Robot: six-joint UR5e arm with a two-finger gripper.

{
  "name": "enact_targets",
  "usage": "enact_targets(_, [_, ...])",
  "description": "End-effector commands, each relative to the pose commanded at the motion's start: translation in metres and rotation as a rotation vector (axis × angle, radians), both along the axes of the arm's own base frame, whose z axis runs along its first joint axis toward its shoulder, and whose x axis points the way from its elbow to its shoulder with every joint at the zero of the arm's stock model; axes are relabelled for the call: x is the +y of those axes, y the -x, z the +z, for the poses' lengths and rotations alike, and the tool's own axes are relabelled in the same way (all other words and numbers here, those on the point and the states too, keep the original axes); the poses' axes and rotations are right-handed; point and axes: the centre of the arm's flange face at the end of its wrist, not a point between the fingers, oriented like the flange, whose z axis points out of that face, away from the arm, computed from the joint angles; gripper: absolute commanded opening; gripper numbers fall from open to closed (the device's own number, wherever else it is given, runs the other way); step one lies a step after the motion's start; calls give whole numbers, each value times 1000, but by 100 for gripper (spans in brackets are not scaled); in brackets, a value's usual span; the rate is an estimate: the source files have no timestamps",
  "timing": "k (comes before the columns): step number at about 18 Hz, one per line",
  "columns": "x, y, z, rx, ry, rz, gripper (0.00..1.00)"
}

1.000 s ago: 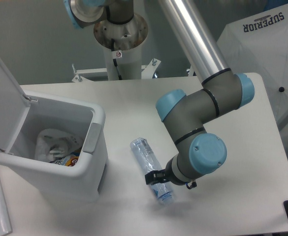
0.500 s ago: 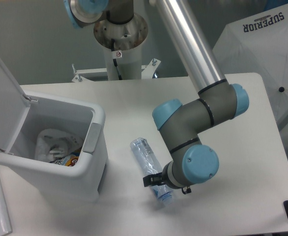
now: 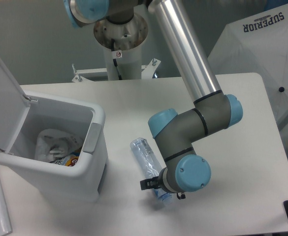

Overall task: Place the trash in the trash can
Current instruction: 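Rotate the gripper and align it around the bottle's cap end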

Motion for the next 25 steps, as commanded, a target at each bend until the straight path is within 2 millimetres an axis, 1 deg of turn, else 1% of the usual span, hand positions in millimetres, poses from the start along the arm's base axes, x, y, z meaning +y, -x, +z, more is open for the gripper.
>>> enact_targets(1, [4, -5, -4, 1, 6, -7, 99])
enact_targets(3, [5, -5, -9, -4, 12, -5, 93])
enact_targets(5, [5, -5, -9, -5, 11, -4, 80])
enact_targets(6, [5, -6, -8, -4, 10, -4, 76])
enact_targets(10, [5, -5, -7, -2, 10, -5, 71])
enact_targets(14, [5, -5, -7, -2, 10, -5, 69])
enact_targets(15, [5, -5, -7, -2, 10, -5, 67])
enact_targets(16, [5, -5, -7, -2, 10, -5, 66])
enact_targets(17, [5, -5, -6, -1, 9, -5, 66])
enact_targets(19, [5, -6, -4, 2, 7, -5, 60])
enact_targets(21, [5, -6, -2, 3, 4, -4, 58])
enact_targets(24, [5, -6, 9, 12, -9, -6, 52])
enact_targets(25, [5, -6, 10, 13, -10, -8, 51])
